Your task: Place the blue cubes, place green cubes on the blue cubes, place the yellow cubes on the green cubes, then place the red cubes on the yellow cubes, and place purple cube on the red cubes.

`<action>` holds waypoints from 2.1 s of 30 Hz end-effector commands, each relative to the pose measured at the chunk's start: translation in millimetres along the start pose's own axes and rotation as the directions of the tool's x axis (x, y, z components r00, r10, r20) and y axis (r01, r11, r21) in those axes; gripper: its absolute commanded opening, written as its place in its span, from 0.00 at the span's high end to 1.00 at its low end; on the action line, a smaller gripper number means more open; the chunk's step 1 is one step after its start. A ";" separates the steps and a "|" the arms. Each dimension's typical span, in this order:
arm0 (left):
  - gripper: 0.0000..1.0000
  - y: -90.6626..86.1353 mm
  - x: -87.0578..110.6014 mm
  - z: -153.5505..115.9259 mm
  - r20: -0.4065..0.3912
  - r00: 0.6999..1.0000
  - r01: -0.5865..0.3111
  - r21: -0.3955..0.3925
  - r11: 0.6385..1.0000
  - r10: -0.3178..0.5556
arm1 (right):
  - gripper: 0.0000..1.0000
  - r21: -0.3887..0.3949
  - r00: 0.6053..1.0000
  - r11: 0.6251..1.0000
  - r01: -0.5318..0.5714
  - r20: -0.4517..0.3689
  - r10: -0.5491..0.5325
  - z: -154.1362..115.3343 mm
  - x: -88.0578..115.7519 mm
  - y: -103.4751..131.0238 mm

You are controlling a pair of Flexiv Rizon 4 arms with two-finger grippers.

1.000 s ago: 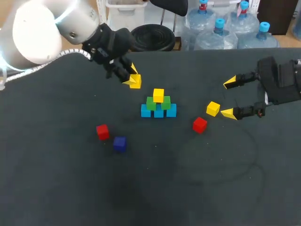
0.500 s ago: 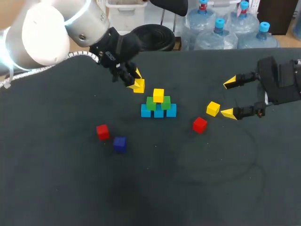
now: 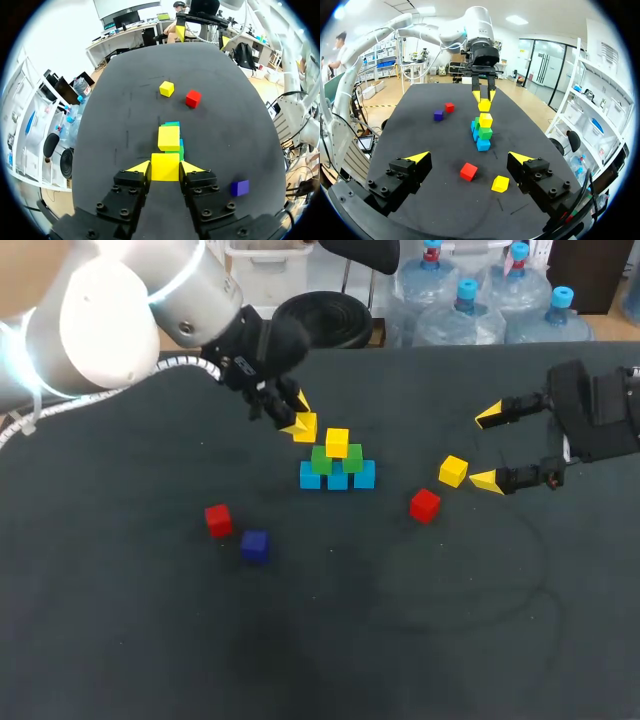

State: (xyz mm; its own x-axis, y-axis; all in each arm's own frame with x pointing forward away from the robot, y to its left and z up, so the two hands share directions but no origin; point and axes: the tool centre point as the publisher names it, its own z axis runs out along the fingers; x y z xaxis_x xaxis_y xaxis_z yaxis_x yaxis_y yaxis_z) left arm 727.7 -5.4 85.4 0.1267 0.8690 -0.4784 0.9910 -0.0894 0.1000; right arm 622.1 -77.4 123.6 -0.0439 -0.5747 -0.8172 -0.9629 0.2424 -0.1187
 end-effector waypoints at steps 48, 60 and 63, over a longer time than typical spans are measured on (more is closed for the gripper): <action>1.00 -9.8 -3.9 20.6 0.003 1.000 0.027 0.016 0.999 -0.027 | 0.00 0.001 1.000 1.000 0.000 -0.002 0.000 0.0 -0.3 0.2; 1.00 -9.6 -3.7 22.2 0.003 1.000 0.028 0.019 0.999 -0.028 | 0.00 0.001 1.000 1.000 0.000 -0.002 0.000 0.0 -0.3 0.2; 1.00 -9.3 -4.3 23.0 0.004 1.000 0.028 0.020 0.999 -0.028 | 0.00 0.001 1.000 1.000 0.000 -0.002 0.000 0.0 -0.3 0.2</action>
State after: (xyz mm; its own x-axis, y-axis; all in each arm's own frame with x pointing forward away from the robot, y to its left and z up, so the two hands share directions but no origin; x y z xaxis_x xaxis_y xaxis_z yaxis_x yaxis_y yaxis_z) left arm 717.2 -18.1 67.2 0.0990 0.8684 -0.4859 0.9948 -0.0737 0.0710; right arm 622.1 -77.4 123.6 -0.0439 -0.5747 -0.8172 -0.9629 0.2424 -0.1187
